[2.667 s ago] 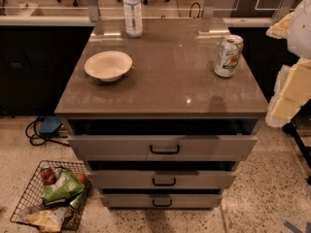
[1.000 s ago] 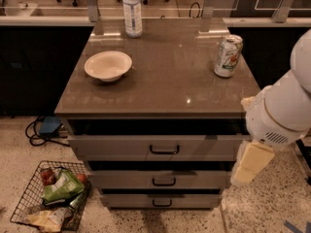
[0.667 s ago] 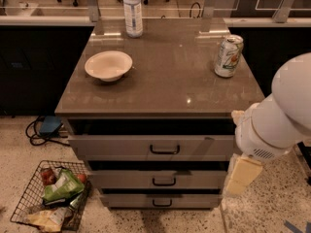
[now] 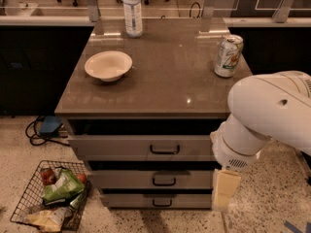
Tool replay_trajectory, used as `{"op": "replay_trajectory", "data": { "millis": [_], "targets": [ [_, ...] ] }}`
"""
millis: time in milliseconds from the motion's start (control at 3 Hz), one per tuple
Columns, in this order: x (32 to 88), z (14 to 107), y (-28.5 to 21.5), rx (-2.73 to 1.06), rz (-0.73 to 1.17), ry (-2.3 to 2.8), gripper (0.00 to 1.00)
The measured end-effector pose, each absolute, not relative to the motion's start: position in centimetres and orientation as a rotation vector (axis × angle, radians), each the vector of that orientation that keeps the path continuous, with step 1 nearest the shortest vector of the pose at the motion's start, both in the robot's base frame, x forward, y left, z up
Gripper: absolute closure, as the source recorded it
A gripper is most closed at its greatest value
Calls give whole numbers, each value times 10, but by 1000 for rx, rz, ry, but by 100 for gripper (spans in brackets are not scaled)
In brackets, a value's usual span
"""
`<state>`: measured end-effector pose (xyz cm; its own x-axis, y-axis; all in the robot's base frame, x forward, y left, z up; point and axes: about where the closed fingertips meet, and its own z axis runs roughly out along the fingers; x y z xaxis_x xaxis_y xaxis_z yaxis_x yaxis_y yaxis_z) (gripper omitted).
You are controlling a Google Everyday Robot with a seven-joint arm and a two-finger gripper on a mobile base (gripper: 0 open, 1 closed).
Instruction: Open bottom drawer
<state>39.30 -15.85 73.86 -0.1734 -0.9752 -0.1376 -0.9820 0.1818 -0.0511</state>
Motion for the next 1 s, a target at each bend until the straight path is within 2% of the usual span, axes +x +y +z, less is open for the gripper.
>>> {"op": "replay_trajectory", "data": {
  "millis": [667, 1000],
  "targets": [
    [391, 718, -147, -1909, 67, 2269, 0],
    [371, 662, -128, -1862, 96, 2212, 0]
  ]
}}
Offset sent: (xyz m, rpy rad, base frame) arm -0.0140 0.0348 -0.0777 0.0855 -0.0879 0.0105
